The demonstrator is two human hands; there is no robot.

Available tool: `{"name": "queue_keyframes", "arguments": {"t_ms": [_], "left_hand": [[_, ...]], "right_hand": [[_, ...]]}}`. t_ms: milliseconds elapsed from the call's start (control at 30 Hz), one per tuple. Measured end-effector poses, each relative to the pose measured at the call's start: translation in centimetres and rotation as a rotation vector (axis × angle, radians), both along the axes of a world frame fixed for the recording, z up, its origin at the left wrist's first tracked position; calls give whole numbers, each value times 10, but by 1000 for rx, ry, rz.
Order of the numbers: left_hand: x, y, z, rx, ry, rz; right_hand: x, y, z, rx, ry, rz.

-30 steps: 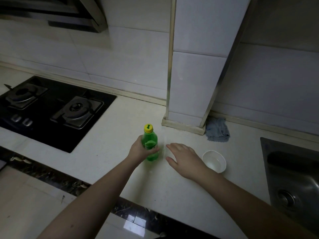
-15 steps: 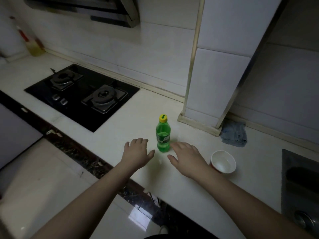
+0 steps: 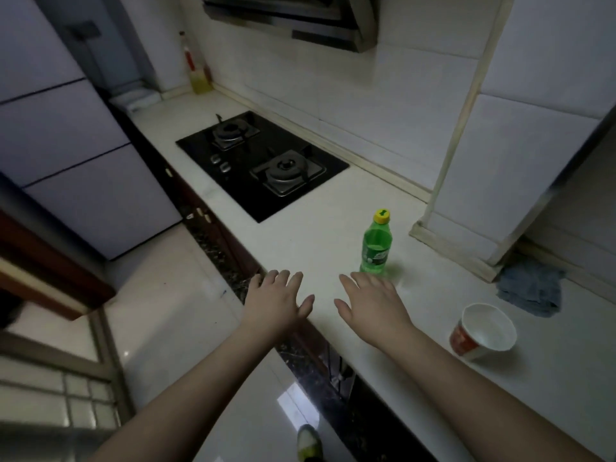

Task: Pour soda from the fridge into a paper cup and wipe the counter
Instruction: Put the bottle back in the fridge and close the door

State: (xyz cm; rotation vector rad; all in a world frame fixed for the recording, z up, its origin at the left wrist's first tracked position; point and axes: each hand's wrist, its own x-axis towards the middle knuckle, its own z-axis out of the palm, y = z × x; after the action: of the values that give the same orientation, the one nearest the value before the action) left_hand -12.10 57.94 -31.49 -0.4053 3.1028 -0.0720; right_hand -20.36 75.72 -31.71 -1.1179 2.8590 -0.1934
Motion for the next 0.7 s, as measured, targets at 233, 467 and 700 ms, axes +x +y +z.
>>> {"name": "queue_keyframes", "arguments": {"t_ms": [233,467,700], "left_hand": [[48,-39,19,-30,38,170],[93,-109,24,-4,60,336],[136,-201,28,-8,57,457]], "right_hand": [[22,-63,10,-27,3,115],[42,-153,26,-55,31,274],[73,-264,29,-45,23,395]]}}
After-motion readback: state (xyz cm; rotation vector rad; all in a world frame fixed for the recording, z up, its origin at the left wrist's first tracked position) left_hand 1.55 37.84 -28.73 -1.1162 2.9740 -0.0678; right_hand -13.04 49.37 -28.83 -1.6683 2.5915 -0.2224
